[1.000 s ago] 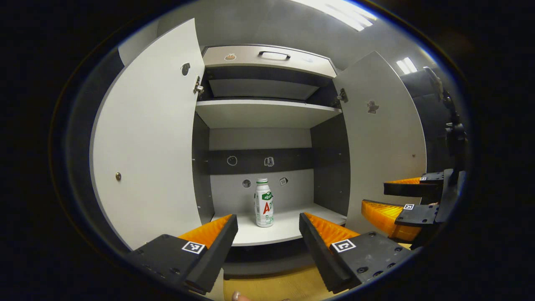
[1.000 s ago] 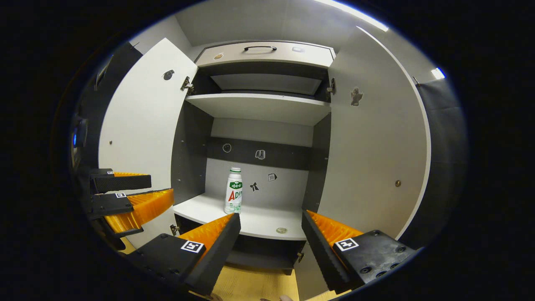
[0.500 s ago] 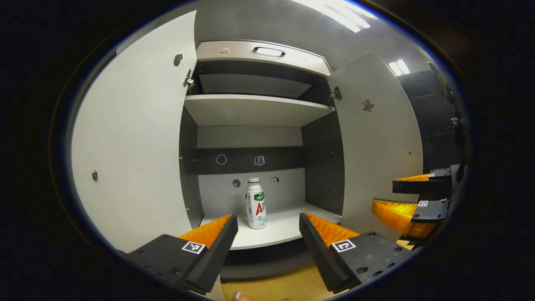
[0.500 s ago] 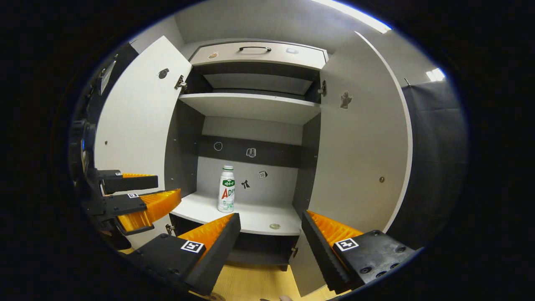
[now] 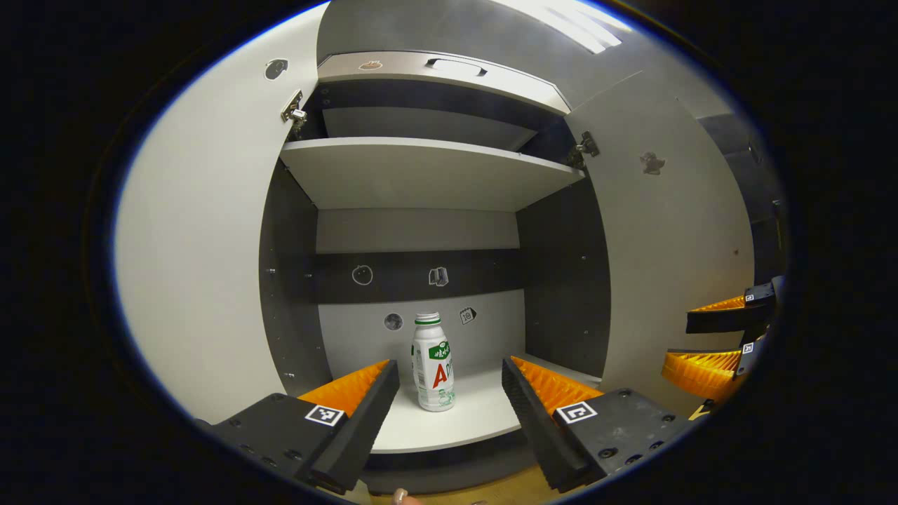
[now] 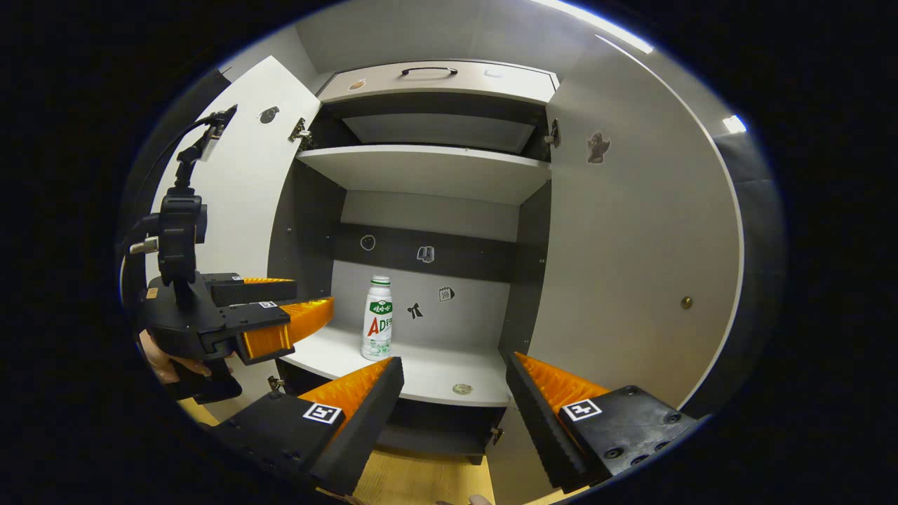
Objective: Grasp the bottle in the cabinet with the left hand and place it on the coaster, then close the right door with the right hand and the left door with the left hand.
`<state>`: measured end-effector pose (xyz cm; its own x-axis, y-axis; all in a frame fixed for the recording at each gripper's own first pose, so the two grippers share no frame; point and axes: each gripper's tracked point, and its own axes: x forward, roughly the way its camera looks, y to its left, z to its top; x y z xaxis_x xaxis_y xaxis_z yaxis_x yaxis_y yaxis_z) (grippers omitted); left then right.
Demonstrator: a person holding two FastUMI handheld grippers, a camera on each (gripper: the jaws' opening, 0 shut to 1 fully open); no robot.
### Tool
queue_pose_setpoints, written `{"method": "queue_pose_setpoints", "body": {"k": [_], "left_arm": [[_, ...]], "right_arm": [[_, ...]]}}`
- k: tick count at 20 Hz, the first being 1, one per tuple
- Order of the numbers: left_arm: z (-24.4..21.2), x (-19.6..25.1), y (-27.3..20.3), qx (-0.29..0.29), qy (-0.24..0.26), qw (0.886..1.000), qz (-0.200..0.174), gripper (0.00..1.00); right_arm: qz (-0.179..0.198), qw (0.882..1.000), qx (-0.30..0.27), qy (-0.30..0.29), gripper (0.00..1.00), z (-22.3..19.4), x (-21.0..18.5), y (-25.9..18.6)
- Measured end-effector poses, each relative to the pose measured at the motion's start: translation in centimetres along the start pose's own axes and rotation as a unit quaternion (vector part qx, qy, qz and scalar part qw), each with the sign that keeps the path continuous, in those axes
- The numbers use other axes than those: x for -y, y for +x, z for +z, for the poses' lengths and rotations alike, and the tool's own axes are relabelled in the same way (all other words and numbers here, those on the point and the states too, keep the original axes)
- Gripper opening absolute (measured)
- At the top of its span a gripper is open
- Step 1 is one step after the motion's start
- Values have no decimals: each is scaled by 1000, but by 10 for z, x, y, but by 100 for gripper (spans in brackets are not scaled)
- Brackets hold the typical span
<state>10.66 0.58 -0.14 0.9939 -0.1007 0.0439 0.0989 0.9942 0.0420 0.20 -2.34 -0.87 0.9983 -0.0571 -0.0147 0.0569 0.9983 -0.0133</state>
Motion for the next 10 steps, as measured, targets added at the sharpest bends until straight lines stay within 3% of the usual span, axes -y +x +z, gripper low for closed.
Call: {"method": "queue_pose_setpoints", "body": {"k": [6, 10], "left_arm": [[-10, -7, 63, 15, 21, 1000, -3, 95], [-18, -1, 95, 26, 23, 999, -27, 95]], "right_arm": [[44, 999, 3, -22, 98, -15, -3, 39], [68, 998, 0, -17, 98, -22, -9, 54]]}}
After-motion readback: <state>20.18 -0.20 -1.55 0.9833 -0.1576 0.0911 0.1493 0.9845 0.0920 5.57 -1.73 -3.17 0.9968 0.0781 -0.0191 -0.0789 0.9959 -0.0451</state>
